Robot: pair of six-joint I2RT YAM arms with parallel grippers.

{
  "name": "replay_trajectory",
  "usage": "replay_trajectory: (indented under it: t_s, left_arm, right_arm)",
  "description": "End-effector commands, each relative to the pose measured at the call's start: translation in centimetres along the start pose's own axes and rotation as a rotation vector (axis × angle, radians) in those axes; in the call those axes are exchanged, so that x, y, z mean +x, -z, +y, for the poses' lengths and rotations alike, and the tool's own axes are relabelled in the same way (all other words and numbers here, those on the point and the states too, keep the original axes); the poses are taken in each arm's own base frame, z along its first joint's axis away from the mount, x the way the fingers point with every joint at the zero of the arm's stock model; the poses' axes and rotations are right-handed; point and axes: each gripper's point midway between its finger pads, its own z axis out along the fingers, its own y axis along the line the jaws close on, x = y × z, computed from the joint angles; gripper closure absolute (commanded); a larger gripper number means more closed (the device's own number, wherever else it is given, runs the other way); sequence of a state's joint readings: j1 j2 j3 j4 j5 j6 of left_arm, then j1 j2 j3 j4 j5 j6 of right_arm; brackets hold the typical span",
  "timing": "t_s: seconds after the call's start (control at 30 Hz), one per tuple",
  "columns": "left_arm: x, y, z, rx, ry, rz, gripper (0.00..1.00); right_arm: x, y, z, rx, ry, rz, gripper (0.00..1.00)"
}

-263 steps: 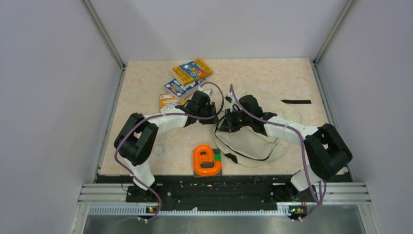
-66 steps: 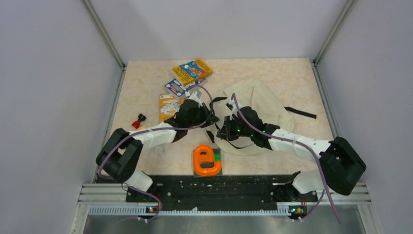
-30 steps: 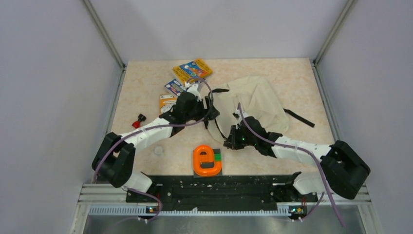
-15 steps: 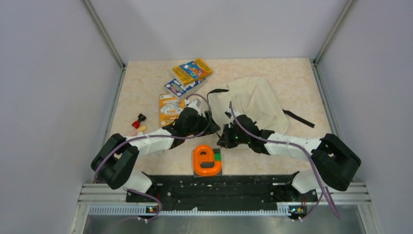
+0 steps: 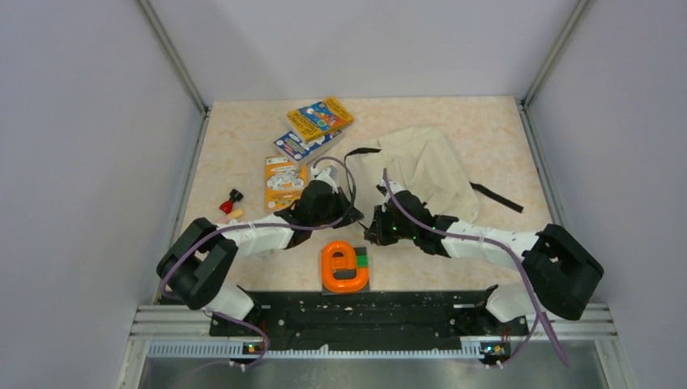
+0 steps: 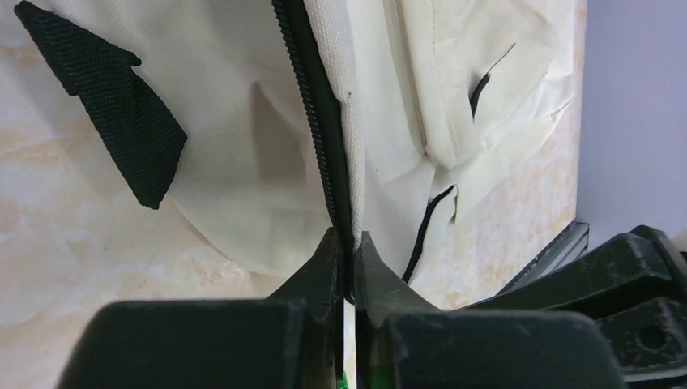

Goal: Pack the student bag
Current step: Unzip the student bag at the center of the board.

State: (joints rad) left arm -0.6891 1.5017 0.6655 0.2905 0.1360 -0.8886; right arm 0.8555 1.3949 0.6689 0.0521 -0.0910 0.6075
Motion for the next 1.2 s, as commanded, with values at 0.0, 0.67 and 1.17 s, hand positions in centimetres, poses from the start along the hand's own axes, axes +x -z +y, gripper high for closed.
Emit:
replay_trajectory:
  t_s: [0.0,0.67,1.17]
  left_arm:
    - [-2.9,1.1,-1.9,0.009,-0.064,-0.075,1.0]
    - [-8.8,7.0,0.3,-0.041,-0.158,-0.203,1.0]
    - [-8.6,9.5,-0.6,0.074,-0.268,-0.183,1.0]
  right_arm:
    - [-2.7,1.8,0.8,0.033,0.046,-0.084,1.0]
    - [-0.4,5.8,-10.4,0.374,-0.162,-0.046,1.0]
    - [-0.1,5.3,-13.6,0.511,-0.276,-0.071,1.0]
